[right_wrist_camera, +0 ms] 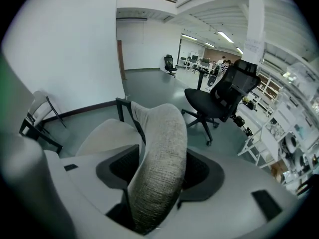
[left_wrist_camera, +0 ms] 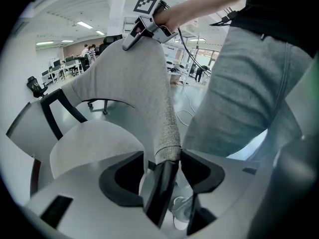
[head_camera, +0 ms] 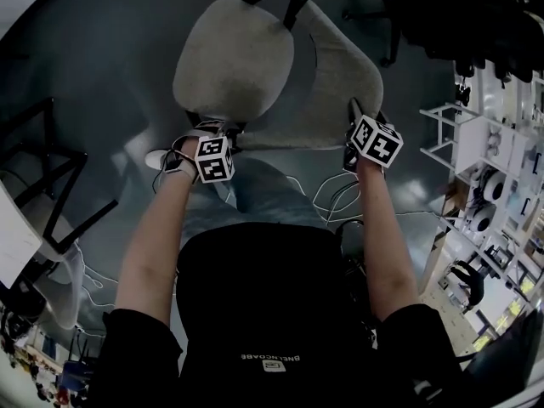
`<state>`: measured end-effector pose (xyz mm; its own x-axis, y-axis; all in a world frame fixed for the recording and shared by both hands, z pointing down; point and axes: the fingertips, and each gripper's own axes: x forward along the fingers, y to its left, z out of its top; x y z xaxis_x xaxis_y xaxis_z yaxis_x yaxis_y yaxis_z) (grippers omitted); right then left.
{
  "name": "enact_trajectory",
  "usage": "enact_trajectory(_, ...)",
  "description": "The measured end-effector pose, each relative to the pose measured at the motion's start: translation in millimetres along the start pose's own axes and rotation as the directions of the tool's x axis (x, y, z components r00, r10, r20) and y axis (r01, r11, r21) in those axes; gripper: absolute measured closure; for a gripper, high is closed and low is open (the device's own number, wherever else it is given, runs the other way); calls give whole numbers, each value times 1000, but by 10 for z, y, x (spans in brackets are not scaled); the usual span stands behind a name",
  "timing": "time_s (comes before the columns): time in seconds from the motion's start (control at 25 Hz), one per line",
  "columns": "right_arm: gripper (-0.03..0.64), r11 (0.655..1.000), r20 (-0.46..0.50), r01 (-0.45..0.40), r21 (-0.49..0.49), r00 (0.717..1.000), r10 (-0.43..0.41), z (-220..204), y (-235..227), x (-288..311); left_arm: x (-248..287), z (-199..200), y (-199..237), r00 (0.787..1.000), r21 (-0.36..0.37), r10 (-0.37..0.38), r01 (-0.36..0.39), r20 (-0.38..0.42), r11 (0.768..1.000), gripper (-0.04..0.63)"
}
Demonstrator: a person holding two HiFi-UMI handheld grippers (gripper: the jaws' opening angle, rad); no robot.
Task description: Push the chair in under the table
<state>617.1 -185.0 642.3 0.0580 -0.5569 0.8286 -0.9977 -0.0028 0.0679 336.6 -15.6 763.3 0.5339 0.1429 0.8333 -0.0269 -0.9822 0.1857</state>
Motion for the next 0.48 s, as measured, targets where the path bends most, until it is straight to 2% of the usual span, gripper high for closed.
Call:
enact_trajectory(0.2,374,1000,14,-23,-7,1000,23,87,65,12,-34,-26,19,1000,-21,1,-2,-6,1000,357)
enact_trajectory(0.48,421,997,16,-56,-62,998,57,179,484,32,-207,-340,-37,1000,-68,27,-27,-2,997,359)
